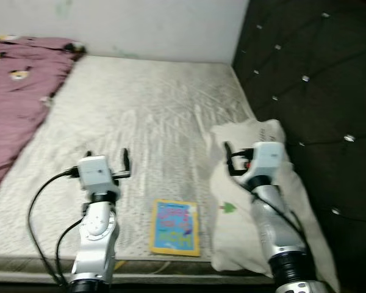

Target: Clean up the room

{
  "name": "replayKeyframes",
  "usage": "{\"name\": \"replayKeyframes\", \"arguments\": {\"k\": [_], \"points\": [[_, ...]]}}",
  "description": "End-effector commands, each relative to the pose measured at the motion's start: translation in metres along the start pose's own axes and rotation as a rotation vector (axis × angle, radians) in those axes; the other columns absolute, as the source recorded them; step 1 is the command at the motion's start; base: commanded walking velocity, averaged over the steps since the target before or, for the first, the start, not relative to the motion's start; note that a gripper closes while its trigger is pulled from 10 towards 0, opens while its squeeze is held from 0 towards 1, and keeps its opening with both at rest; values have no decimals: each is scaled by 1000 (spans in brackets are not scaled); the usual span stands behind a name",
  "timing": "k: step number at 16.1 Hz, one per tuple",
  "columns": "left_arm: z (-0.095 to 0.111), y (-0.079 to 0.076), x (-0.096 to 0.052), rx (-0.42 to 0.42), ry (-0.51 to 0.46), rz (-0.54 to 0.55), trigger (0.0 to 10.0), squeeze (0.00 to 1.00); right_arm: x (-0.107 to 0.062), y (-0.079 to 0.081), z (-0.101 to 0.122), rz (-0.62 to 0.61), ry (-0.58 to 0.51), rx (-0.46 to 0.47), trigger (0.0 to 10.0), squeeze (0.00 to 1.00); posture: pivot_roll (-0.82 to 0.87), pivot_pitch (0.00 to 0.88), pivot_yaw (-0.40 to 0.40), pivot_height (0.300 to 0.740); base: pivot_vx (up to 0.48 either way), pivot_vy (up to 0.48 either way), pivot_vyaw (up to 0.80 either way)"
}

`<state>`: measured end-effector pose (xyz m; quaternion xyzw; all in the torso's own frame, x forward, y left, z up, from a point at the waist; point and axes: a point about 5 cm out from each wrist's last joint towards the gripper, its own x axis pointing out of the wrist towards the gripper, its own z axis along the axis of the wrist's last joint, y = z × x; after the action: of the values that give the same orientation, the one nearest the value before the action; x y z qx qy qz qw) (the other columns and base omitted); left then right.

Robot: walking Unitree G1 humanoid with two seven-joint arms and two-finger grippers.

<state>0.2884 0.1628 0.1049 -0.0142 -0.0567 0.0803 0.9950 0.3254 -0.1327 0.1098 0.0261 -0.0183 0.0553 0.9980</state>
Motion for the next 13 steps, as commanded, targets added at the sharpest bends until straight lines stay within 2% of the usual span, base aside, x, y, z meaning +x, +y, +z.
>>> {"name": "replayKeyframes", "arguments": {"k": [1,13], "points": [[-1,-3,0,-3,19,6,10000,0,0,-4,2,-6,-3,-9,10000,0,-16,0,-37,740,0,480,0],[-2,-4,4,18,20,5,10000,0,2,0,3,4,-10,-20,10000,0,-17,0,-35,740,0,480,0]]}}
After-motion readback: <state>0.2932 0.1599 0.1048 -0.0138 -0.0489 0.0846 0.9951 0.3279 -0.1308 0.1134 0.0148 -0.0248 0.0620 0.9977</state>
